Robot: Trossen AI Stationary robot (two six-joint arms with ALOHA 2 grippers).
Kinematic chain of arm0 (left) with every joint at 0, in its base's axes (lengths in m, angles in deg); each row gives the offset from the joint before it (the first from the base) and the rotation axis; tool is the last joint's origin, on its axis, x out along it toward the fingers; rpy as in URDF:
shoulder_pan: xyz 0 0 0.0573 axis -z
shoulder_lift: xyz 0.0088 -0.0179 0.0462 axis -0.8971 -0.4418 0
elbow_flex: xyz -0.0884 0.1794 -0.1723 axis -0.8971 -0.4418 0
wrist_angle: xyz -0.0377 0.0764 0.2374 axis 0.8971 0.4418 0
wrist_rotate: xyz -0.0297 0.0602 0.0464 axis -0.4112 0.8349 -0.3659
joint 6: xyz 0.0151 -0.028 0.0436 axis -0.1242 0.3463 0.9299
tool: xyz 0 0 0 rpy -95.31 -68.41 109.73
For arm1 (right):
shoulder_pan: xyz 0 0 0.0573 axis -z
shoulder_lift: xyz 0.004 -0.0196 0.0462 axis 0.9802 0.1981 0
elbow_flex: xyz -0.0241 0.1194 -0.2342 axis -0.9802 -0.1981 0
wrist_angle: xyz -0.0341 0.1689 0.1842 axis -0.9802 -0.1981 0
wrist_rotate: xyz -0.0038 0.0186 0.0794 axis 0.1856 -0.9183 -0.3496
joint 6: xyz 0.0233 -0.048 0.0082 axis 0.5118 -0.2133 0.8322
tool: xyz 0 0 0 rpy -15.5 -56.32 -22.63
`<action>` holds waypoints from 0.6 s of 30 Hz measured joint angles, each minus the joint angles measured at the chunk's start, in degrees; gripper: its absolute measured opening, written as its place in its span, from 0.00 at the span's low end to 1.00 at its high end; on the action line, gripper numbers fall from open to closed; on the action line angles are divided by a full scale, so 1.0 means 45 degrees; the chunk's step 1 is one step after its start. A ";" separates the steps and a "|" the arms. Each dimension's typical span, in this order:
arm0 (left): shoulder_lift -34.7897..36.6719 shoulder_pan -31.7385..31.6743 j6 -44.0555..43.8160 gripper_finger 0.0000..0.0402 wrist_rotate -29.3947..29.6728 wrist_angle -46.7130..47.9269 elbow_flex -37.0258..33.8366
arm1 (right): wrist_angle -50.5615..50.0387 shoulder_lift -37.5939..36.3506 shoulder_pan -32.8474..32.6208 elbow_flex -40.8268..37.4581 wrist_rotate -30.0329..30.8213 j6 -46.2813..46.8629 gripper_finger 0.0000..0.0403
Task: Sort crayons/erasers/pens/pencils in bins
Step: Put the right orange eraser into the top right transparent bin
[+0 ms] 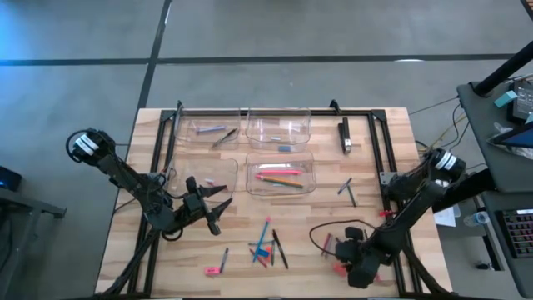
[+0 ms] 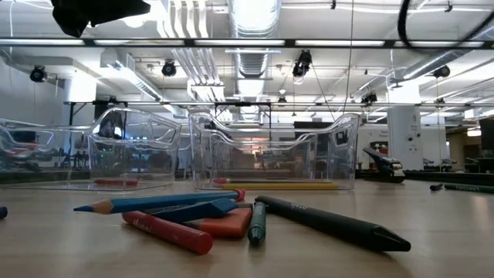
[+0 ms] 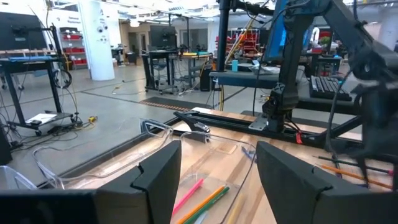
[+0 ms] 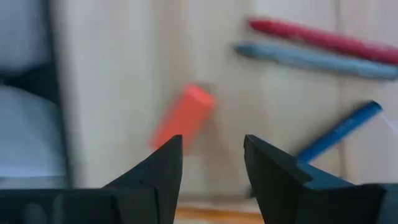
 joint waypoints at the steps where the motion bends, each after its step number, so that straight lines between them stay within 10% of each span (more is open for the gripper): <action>1: 0.0000 0.0000 0.0000 0.48 -0.0001 -0.0001 0.0000 | 0.0034 -0.0336 -0.0025 0.0021 0.0013 0.0085 0.40; 18: 0.0000 0.0015 -0.0111 0.48 -0.0367 -0.0006 0.0005 | 0.0861 0.0252 -0.1864 0.0028 0.1916 0.2175 0.40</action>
